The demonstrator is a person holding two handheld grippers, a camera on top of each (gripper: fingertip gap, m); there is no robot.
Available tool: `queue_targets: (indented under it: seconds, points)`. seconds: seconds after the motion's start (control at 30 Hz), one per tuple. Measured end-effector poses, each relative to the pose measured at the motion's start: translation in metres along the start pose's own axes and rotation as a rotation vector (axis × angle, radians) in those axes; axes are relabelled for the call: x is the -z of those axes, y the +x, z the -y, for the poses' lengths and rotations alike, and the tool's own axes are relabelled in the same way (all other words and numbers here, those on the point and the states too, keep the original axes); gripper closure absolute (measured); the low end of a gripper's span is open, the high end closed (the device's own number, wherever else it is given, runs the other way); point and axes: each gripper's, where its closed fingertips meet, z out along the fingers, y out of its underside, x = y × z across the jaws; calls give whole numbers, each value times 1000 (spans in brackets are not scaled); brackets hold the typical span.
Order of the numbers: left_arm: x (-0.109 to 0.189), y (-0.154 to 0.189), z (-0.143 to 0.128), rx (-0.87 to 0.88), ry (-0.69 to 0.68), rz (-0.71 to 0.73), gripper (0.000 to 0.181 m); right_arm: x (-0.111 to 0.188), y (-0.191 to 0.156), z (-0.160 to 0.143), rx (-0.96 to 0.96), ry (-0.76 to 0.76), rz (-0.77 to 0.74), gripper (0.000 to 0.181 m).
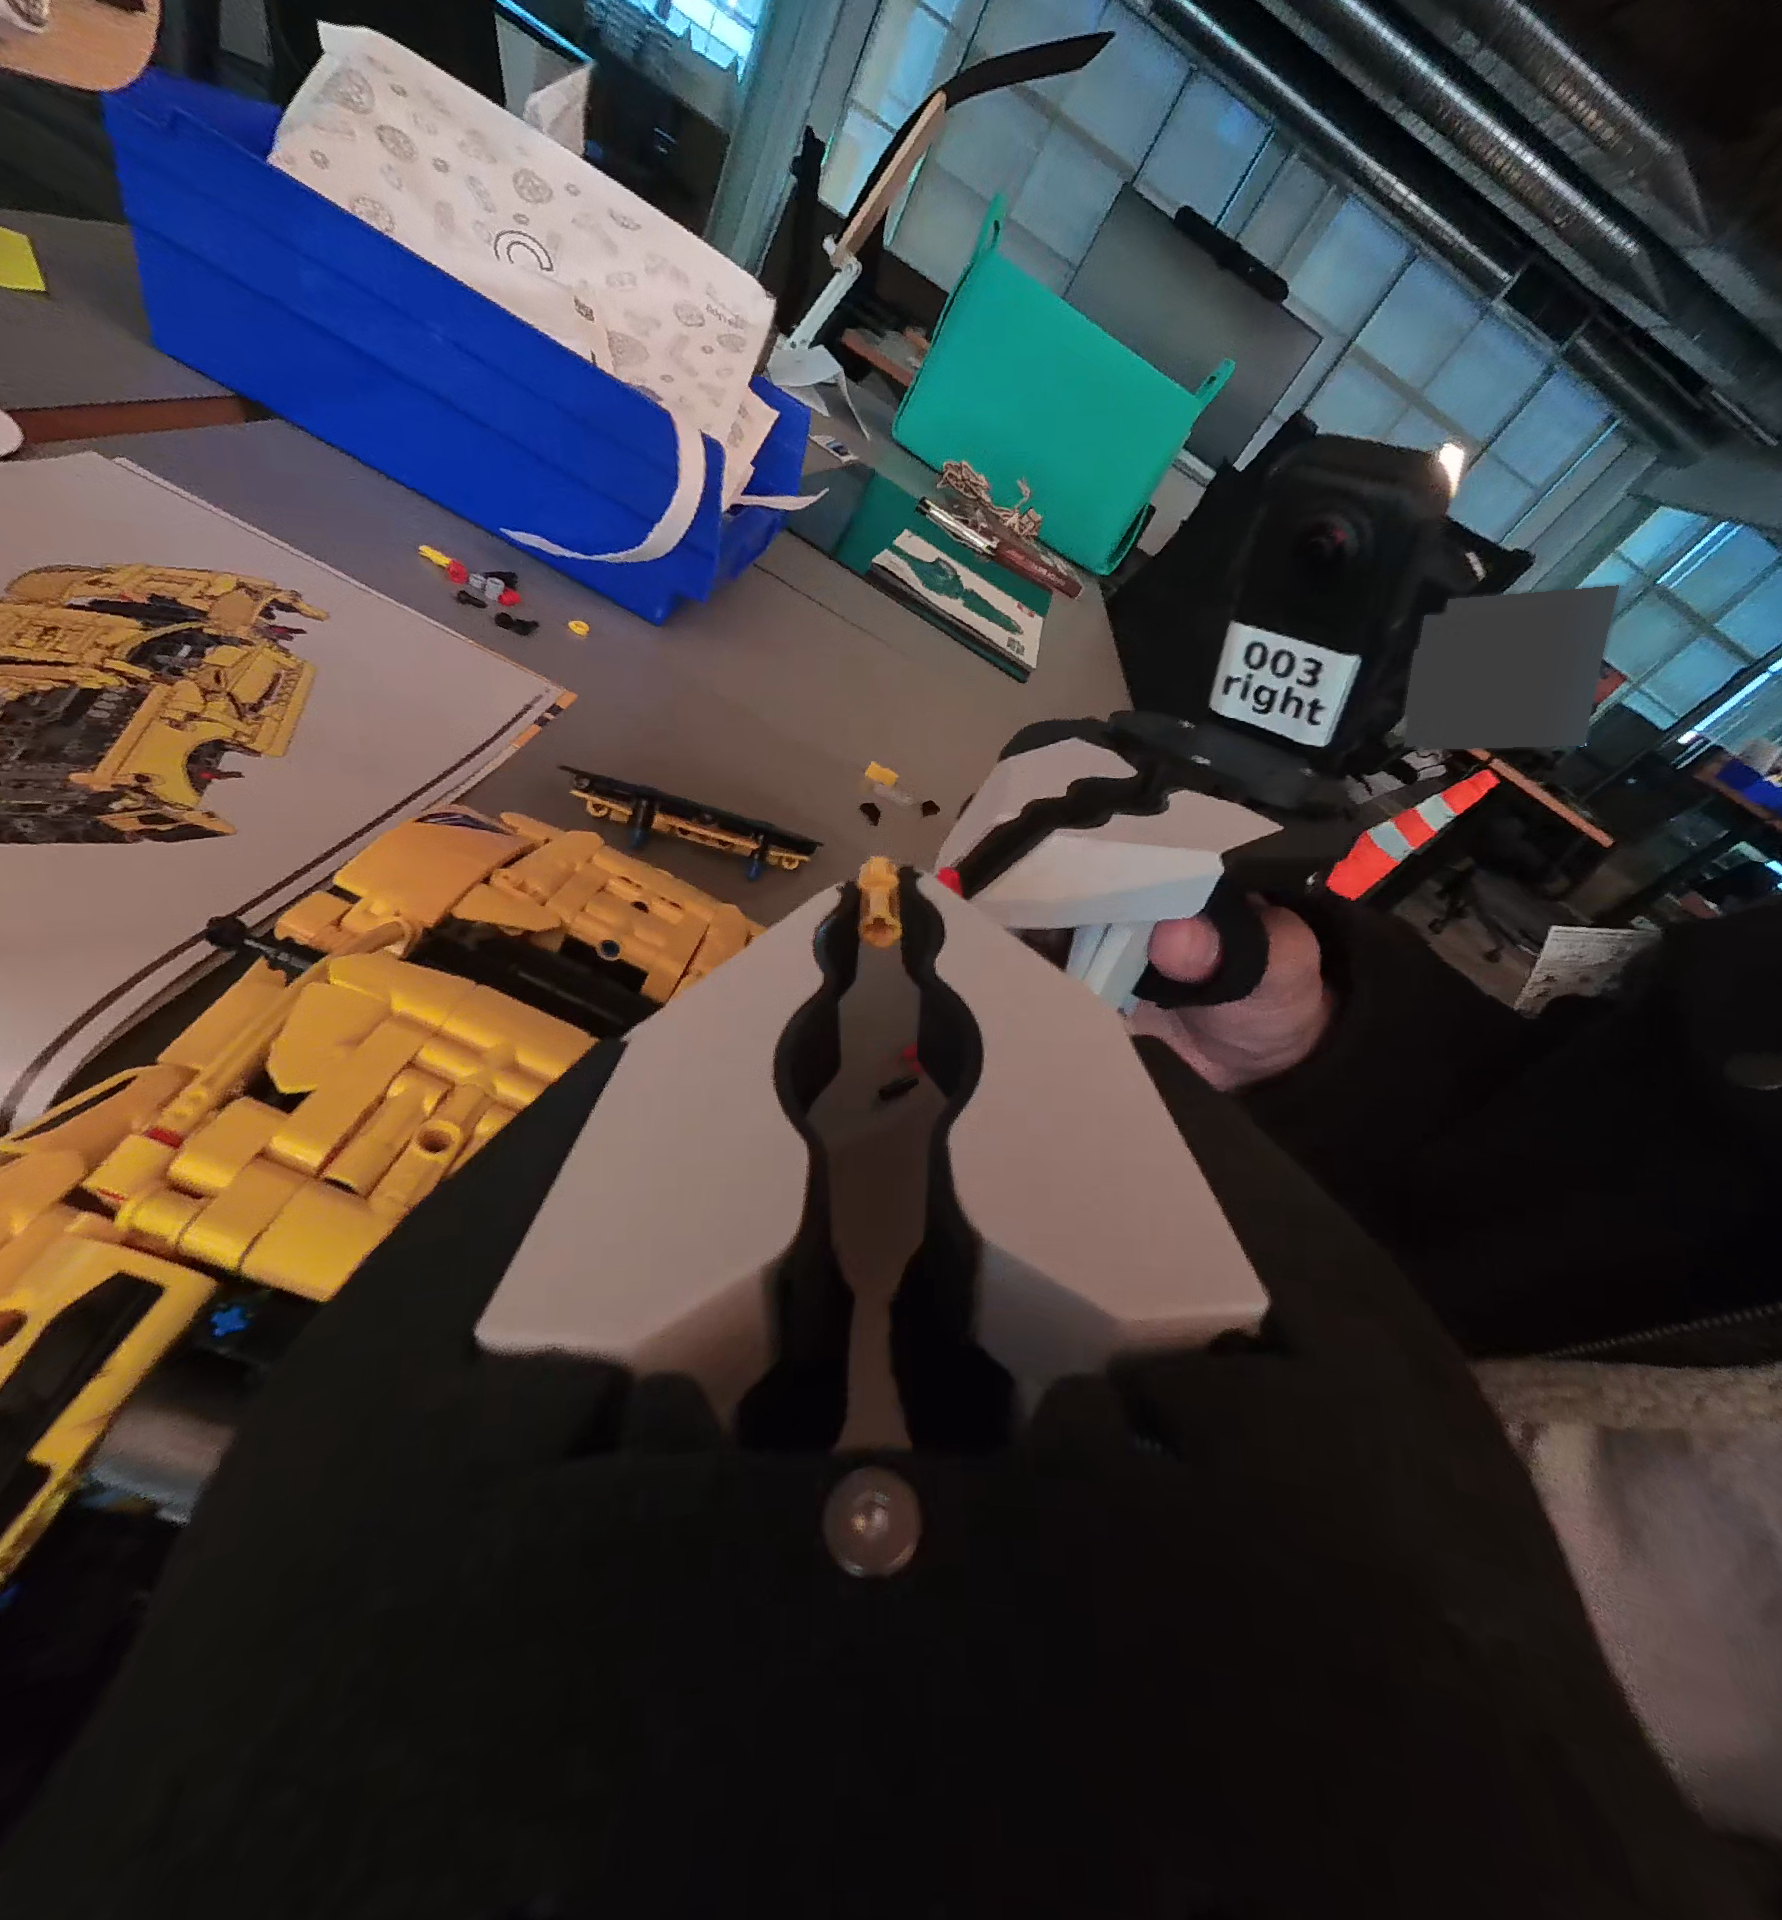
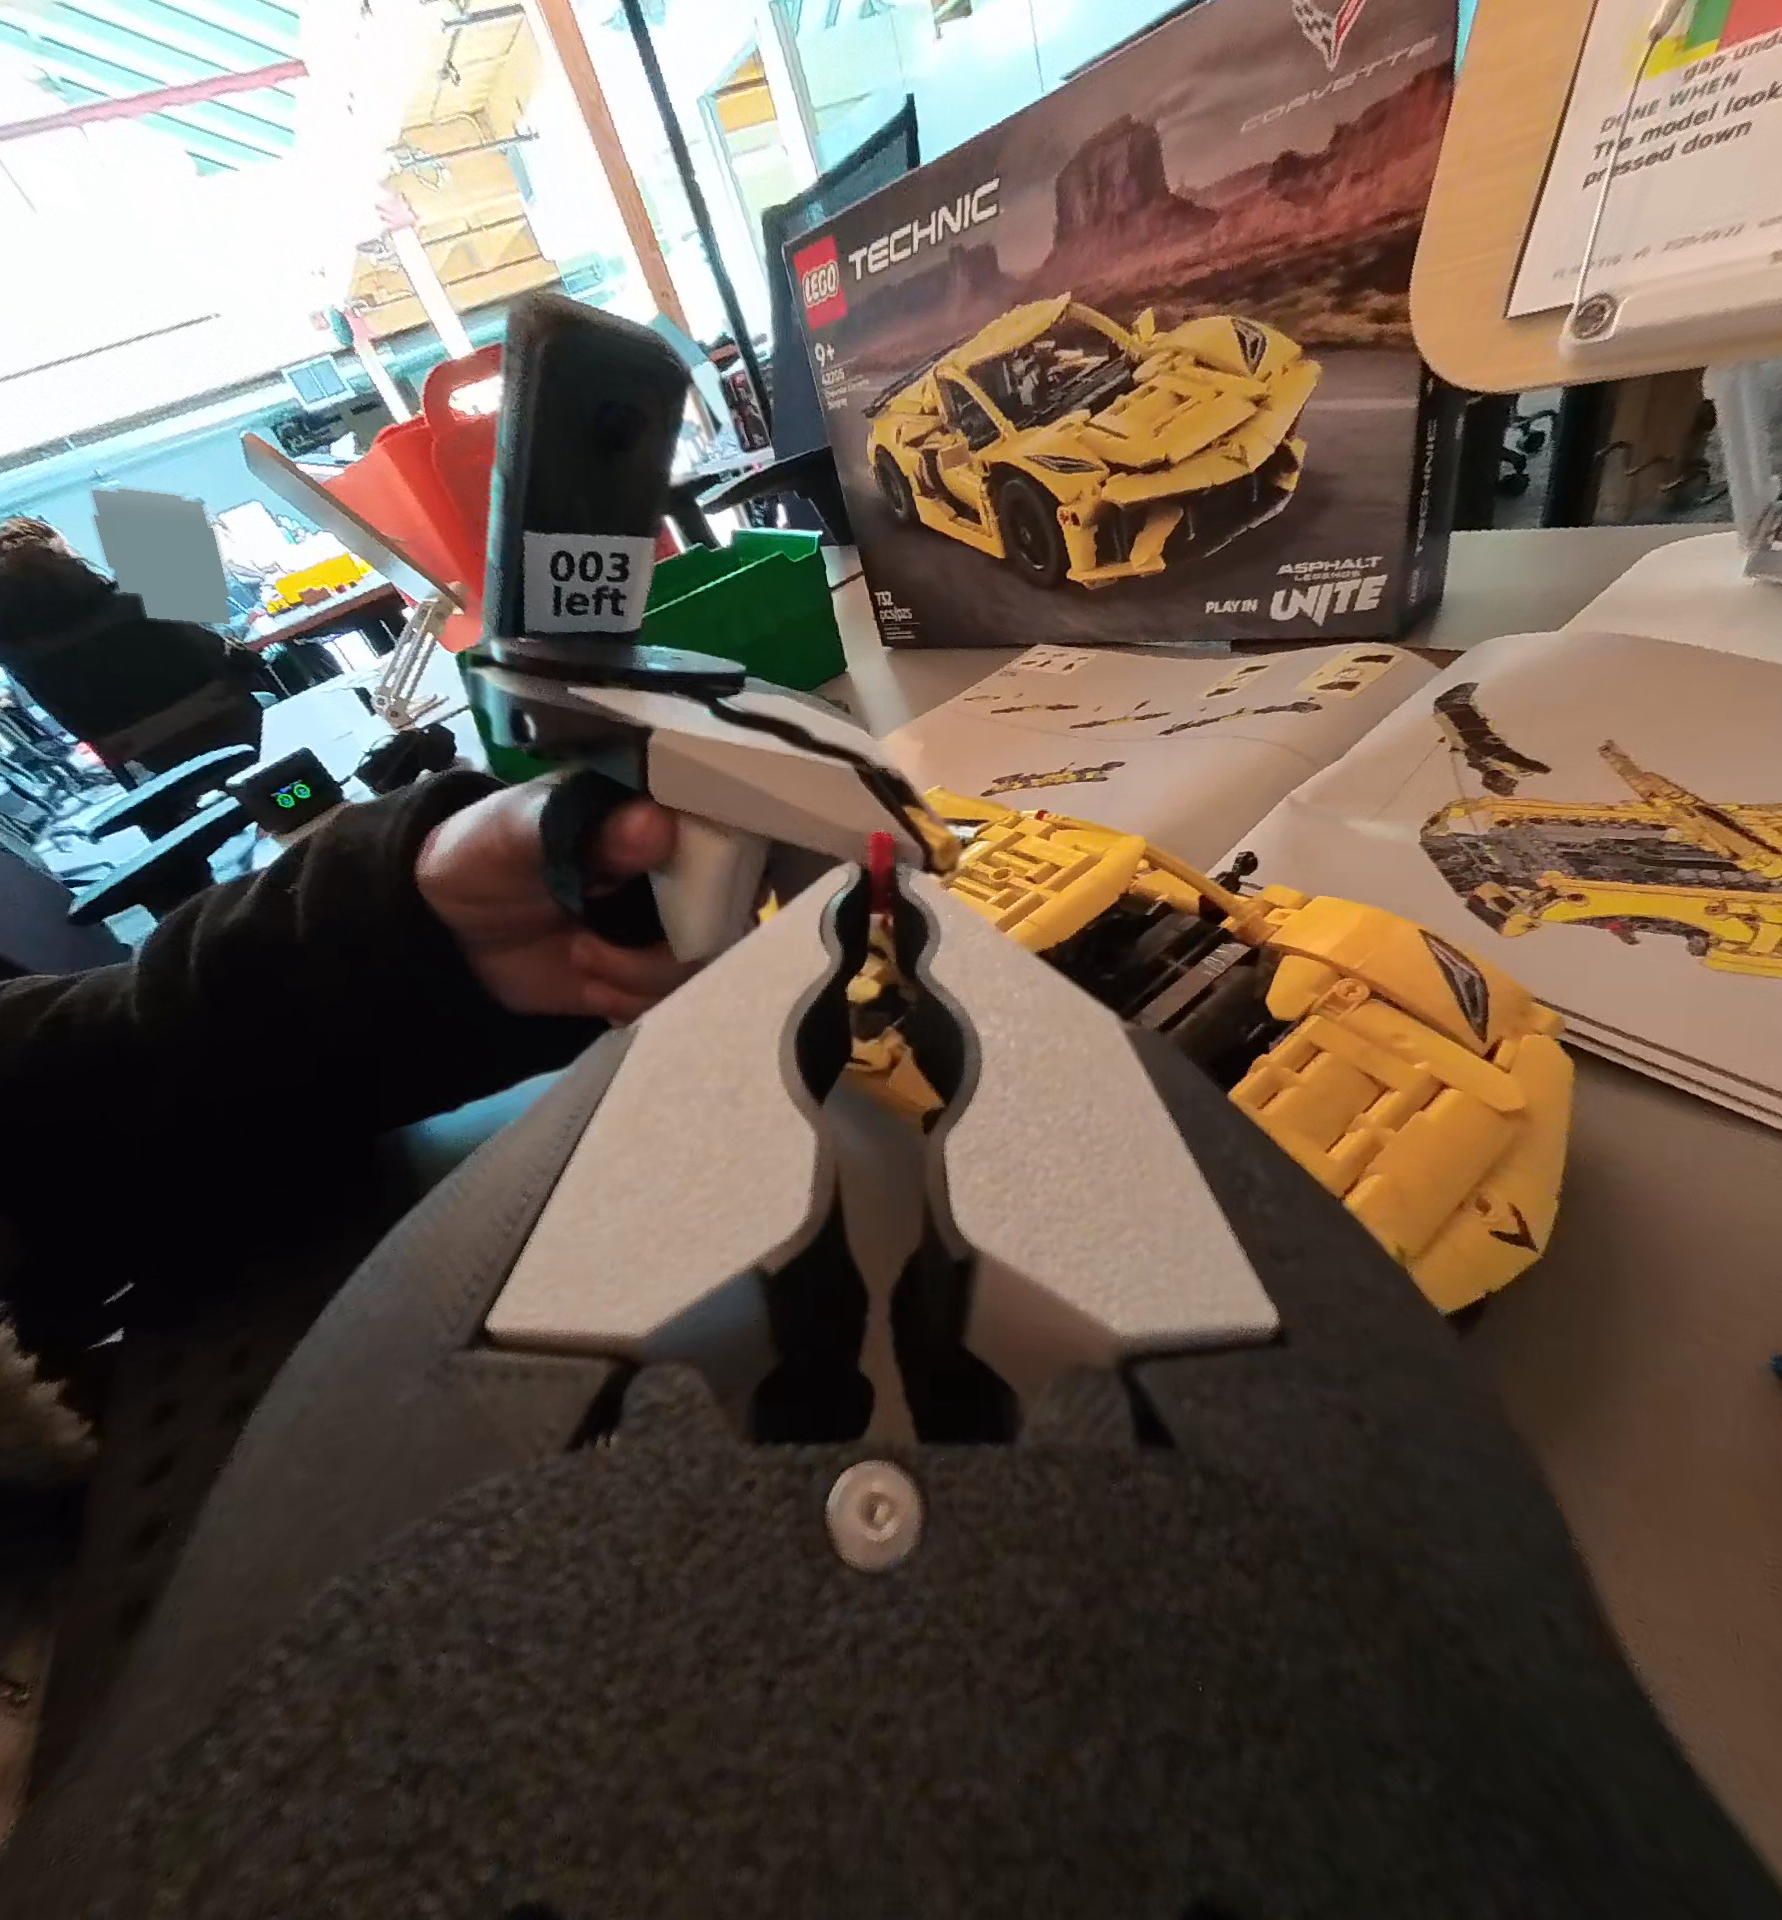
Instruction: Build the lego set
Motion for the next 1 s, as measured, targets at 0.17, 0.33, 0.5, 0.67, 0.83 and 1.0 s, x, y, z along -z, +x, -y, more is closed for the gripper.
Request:
queue_targets:
  seconds: [0.17, 0.33, 0.5, 0.67, 0.83, 1.0]
  points:
    - [-4, -5, -5, -52, -22, 62, 174, 0, 5, -4, 36, -29, -40, 178]
    - [-6, -11, -11, -166, -71, 151, 174, -1, 7, -11, 39, -66, -45, 177]
    - [-7, -17, -16, -244, -116, 213, 175, -3, 7, -17, 46, -98, -49, 178]
    - [-8, -21, -18, -304, -139, 267, 175, -4, 11, -20, 31, -116, -59, 177]
    - [-9, -24, -22, -379, -179, 315, 175, -5, 9, -23, 34, -128, -56, 177]
    - [-8, -28, -22, -404, -187, 343, 175, -6, 9, -27, 20, -147, -49, 177]
